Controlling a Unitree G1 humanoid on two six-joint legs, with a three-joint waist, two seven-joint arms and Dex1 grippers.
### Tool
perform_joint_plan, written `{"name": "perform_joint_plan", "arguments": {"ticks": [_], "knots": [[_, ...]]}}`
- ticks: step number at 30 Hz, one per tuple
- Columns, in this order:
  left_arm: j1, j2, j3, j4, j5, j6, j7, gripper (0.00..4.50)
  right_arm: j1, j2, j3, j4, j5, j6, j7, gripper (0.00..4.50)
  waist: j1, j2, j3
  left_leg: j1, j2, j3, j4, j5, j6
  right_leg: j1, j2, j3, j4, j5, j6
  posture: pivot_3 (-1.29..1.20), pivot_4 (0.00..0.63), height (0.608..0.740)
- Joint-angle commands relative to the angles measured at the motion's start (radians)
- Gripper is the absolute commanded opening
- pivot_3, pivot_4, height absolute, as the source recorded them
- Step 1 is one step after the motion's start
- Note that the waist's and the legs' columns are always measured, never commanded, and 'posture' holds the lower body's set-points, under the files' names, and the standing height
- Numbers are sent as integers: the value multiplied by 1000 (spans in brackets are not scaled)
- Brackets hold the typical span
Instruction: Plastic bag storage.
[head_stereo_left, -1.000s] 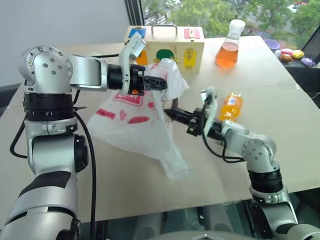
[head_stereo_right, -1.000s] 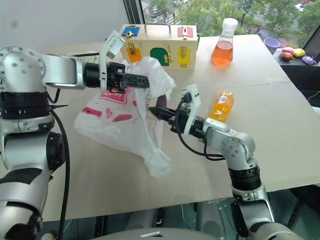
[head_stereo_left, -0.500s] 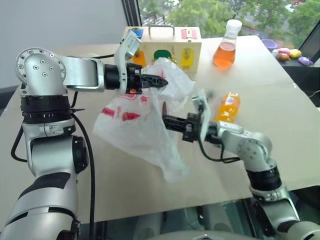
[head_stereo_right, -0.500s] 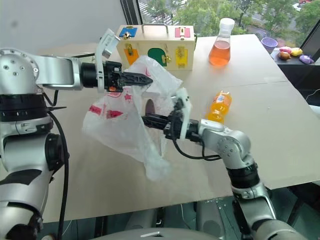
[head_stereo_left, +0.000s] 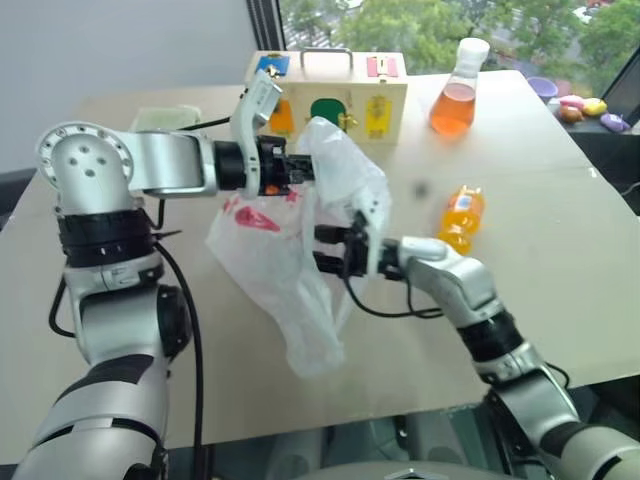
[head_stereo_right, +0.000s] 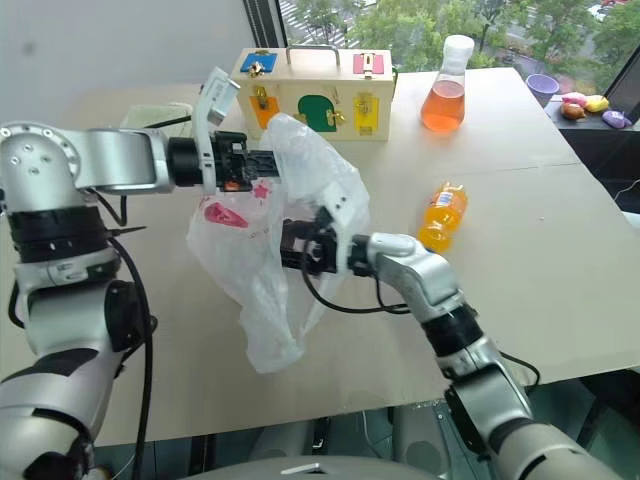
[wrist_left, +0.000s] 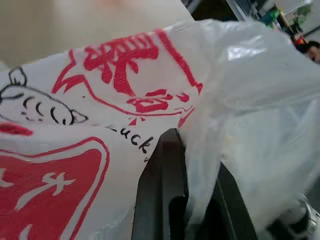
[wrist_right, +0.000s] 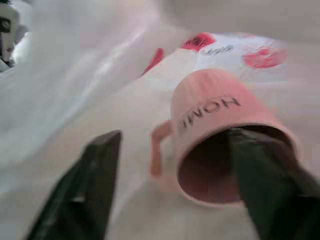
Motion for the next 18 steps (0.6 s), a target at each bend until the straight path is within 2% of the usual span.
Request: {"name": "perform_joint_plan", "arguments": {"ticks": [1, 4, 6, 8, 11, 12, 14, 18], "knots": [[22, -26, 24, -81, 67, -73, 35, 0, 60, -75, -83, -264, -7, -3, -55, 4480, 4, 0, 0, 0, 0, 0, 0, 0, 0, 0, 0, 0, 0, 0, 0, 0, 150, 740], [32, -72, 21, -97, 116, -120, 54, 0, 107, -147, -136, -435, -14, 87, -149, 4480, 5, 0, 0, 1, 0, 1, 0, 0, 0, 0, 0, 0, 0, 0, 0, 0, 150, 740], [31, -101, 21, -92, 157, -153, 67, 0, 125, -237, -128, -553, -121, 140, -232, 4480, 7, 0, -1, 1, 0, 2, 0, 0, 0, 0, 1, 1, 1, 0, 0, 0, 150, 740], [28, -124, 23, -80, 192, -174, 76, 0, 134, -328, -130, -659, -209, 272, -328, 4480, 9, 0, -1, 1, 0, 4, 0, 0, 0, 1, 1, 0, 1, 0, 0, 0, 150, 740], [25, -147, 24, -72, 223, -184, 75, 0, 129, -371, -168, -707, -212, 410, -379, 4480, 10, -1, -1, 1, 0, 6, 1, 0, 0, 1, 0, 0, 1, 0, 0, 0, 150, 740], [23, -154, 25, -71, 234, -188, 73, 0, 117, -362, -205, -708, -176, 486, -377, 4480, 10, -1, -1, 1, 0, 6, 1, 0, 0, 1, 1, 0, 1, 0, 0, 0, 150, 740], [13, -170, 29, -57, 251, -196, 70, 0, 64, -264, -288, -646, -221, 684, -494, 4480, 9, -1, -1, 1, 0, 6, 1, 0, 0, 2, 1, 0, 1, 0, 0, 0, 150, 740], [7, -193, 32, -56, 274, -193, 67, 0, -16, -84, -403, -507, -337, 854, -685, 4480, 13, -1, -1, 1, 0, 6, 1, 0, 1, 2, 1, 0, 1, 0, 0, 0, 150, 740]]}}
